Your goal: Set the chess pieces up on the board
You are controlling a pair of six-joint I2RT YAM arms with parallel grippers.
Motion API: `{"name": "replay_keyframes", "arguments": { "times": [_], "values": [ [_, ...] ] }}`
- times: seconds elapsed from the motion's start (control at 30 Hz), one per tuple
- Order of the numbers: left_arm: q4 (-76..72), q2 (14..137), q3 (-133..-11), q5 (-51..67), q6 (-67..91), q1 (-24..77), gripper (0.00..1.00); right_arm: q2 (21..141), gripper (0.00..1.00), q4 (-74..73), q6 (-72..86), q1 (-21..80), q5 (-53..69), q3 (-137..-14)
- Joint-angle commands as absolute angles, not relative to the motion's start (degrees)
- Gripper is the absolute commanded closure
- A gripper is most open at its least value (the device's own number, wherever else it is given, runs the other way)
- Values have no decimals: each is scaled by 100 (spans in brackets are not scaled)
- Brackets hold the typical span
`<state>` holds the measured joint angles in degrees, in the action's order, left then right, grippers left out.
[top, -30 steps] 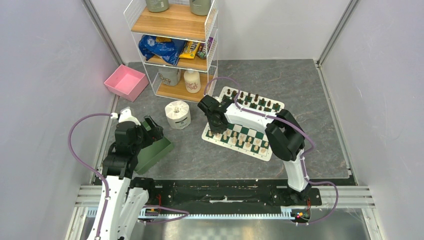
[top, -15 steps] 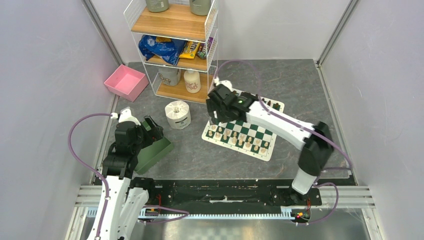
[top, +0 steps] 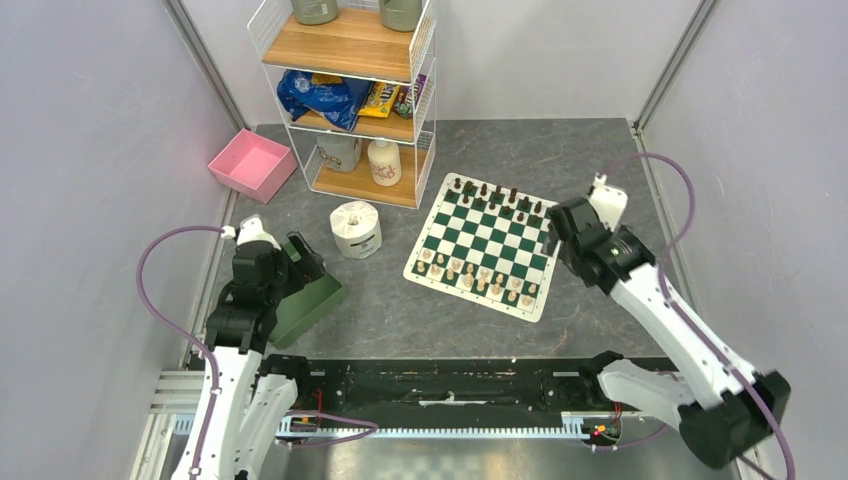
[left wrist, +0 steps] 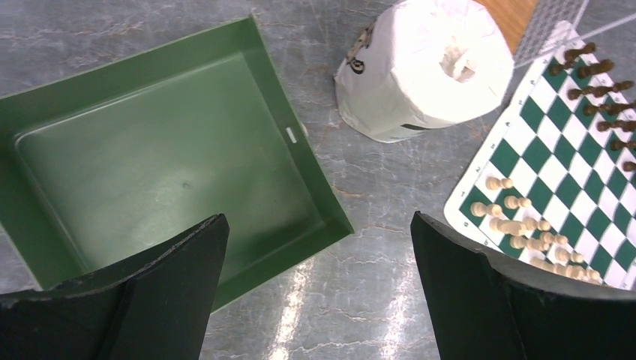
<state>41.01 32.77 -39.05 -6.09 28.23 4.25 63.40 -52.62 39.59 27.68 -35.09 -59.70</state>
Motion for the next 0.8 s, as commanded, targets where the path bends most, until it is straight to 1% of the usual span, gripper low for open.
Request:
{"name": "replay_keyframes", "arguments": {
  "times": [0.0,0.13,0.2,0.33,0.5,0.77],
  "values": [
    [4237,3327,-4178,-1080,3034,434,1,5420,3,-5220,4207,2585,-4064,-5335],
    [4369,3173,-4210,-1610,3280,435,1,4949,3,-4956,4082,2575,-3963,-4823],
    [4390,2999,-4197,-1750,3347,431,1,4792,3,-4823,3839,2576,-3808,-4764],
    [4330,2690,-4122,-1889,3486,433,1,4555,3,-4632,3383,2574,-3408,-4989],
    [4333,2650,-4168,-1881,3508,431,1,4401,3,-4361,3045,2575,-2970,-5467],
    [4342,2646,-4175,-1903,3499,431,1,4661,3,-4298,3023,2575,-2952,-5705]
  ]
}}
